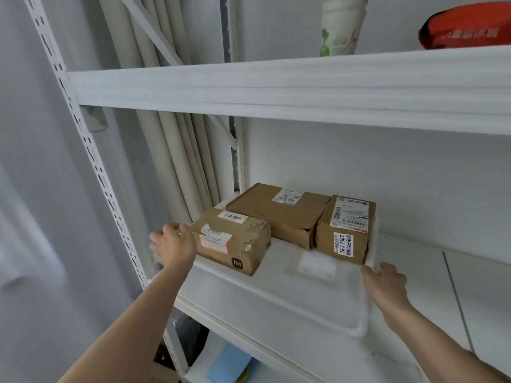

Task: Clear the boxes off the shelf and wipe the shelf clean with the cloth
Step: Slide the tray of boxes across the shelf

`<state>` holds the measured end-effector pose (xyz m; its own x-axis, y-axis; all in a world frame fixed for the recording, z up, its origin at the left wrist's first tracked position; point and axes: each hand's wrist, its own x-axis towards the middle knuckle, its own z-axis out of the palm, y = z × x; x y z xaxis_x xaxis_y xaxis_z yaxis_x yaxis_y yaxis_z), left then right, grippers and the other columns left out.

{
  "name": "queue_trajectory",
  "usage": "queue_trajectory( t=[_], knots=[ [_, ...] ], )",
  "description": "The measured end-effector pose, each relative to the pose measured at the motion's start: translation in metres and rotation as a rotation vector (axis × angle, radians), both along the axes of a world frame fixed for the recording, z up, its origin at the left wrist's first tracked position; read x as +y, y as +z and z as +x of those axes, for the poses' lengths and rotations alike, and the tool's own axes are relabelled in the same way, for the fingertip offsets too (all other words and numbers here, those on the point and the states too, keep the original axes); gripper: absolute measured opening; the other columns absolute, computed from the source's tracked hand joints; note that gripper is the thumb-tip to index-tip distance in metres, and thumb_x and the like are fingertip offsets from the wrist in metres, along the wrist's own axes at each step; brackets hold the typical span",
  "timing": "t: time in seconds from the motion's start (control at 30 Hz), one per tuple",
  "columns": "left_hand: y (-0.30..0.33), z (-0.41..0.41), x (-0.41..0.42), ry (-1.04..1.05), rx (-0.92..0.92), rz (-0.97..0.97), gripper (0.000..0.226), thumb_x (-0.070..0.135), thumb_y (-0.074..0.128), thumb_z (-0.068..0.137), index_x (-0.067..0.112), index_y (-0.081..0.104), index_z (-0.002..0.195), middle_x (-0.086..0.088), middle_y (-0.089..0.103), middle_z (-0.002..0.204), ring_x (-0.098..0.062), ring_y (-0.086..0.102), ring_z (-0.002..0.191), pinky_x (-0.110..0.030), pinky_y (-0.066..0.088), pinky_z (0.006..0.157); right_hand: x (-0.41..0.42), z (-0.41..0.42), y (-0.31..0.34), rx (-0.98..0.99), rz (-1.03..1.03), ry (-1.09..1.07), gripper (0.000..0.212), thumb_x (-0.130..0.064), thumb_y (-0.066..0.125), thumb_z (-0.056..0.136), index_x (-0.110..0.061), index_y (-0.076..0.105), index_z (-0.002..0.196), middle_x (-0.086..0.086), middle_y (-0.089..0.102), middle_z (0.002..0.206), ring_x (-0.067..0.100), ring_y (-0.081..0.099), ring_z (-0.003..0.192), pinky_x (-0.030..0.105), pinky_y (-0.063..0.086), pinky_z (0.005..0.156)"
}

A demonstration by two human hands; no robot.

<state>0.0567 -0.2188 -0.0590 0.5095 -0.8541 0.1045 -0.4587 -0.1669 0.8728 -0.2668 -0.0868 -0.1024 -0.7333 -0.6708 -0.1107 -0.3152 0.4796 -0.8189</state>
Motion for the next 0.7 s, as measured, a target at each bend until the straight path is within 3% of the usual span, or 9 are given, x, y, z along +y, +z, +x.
queue_trajectory(
  t=[0.1,0.2,0.37,0.53,0.6,0.7],
  knots=[
    [-0.007,0.015,-0.027,-0.095,-0.02,0.184,0.05,0.036,0.026,0.097,0.012,0.046,0.136,-0.017,0.032,0.143,-0.034,0.026,0.132,-0.045,0.021,0.109,-0.004,0.004,-0.004,-0.009,-0.011,-0.028,0.052,-0.023,0.048,0.097,-0.003,0.036,0.143,0.023,0.031,0.143,0.04,0.036,0.13,0.044,0.035,0.105],
    [-0.012,0.021,-0.049,-0.167,-0.034,0.244,0.057,0.039,0.018,0.097,0.007,0.047,0.134,-0.022,0.04,0.141,-0.037,0.032,0.129,-0.045,0.022,0.111,-0.005,0.007,-0.005,-0.009,-0.016,-0.041,0.053,-0.025,0.049,0.097,-0.006,0.034,0.144,0.022,0.029,0.144,0.041,0.04,0.126,0.044,0.037,0.104],
    [-0.01,0.014,-0.067,-0.214,0.195,0.273,0.058,0.043,0.027,0.099,-0.002,0.051,0.126,-0.025,0.049,0.13,-0.039,0.044,0.121,-0.042,0.032,0.102,-0.007,0.009,-0.006,-0.009,-0.004,-0.041,0.05,-0.026,0.047,0.098,-0.01,0.036,0.144,0.018,0.027,0.142,0.039,0.043,0.124,0.042,0.039,0.103],
    [-0.006,0.011,-0.082,-0.283,0.245,0.339,0.064,0.05,0.032,0.098,0.002,0.046,0.137,-0.022,0.043,0.142,-0.037,0.042,0.128,-0.042,0.029,0.107,-0.01,0.007,-0.006,0.029,0.008,-0.039,0.05,-0.026,0.047,0.098,-0.008,0.035,0.144,0.018,0.027,0.143,0.039,0.046,0.122,0.04,0.039,0.105],
    [-0.004,0.01,-0.086,-0.316,0.253,0.35,0.057,0.047,0.036,0.096,0.003,0.053,0.128,-0.021,0.05,0.135,-0.035,0.05,0.117,-0.04,0.035,0.1,-0.011,0.006,-0.007,0.045,0.024,-0.047,0.051,-0.025,0.046,0.098,-0.007,0.034,0.144,0.019,0.027,0.143,0.039,0.046,0.122,0.041,0.038,0.105],
    [0.001,0.008,-0.087,-0.396,0.272,0.369,0.042,0.043,0.041,0.095,0.006,0.061,0.1,-0.02,0.062,0.11,-0.03,0.055,0.086,-0.034,0.039,0.083,-0.014,0.006,-0.012,0.064,0.035,-0.043,0.051,-0.025,0.046,0.098,-0.006,0.035,0.144,0.019,0.029,0.141,0.04,0.047,0.12,0.042,0.038,0.106]
  ],
)
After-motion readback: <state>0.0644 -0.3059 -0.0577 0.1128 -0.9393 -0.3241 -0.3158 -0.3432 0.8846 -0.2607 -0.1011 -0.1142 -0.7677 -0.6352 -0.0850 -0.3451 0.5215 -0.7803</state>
